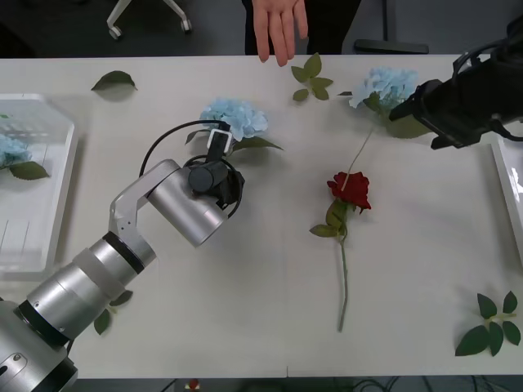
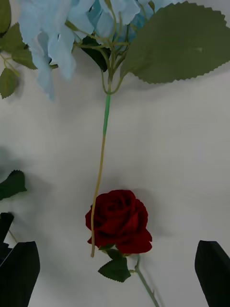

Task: Place the red flowers into the right box and the blue flowers into the left box. If a person shows an open palm, hand one flower to the person first, then continue sorting.

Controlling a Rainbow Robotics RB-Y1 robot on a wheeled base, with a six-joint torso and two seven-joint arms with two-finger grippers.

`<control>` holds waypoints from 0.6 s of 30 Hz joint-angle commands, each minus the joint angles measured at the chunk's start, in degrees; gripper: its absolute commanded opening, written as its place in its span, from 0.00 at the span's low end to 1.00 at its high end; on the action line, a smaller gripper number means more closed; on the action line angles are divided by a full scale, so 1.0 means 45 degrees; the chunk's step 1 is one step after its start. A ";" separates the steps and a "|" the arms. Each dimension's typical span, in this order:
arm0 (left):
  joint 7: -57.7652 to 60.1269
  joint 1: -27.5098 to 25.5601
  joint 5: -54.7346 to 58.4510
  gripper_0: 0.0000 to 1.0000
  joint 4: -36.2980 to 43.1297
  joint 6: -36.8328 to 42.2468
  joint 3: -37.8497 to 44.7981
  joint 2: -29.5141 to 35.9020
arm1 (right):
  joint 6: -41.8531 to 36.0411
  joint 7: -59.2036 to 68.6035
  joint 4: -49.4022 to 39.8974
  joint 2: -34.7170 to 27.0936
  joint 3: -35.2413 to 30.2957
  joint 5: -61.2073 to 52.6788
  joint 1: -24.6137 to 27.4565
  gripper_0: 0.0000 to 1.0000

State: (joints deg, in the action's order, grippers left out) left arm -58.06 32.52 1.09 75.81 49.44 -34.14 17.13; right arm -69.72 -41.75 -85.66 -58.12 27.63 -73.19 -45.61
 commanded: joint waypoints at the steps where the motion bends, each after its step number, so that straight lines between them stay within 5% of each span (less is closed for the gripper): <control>1: -0.0241 0.0118 0.0110 0.00 0.0380 0.0029 -0.0050 0.0197 | 0.0454 0.0234 0.1184 0.0377 0.0814 0.0170 -0.1270 0.94; 18: -0.0183 0.0118 0.0130 0.00 0.0380 0.0029 -0.0050 0.0197 | 0.1899 0.0176 0.4915 0.2759 0.1908 0.1752 -0.2735 0.95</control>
State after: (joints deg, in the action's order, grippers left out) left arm -58.06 32.52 1.23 75.84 49.44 -34.14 17.13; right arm -62.06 -41.75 -64.70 -47.04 37.16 -67.07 -55.61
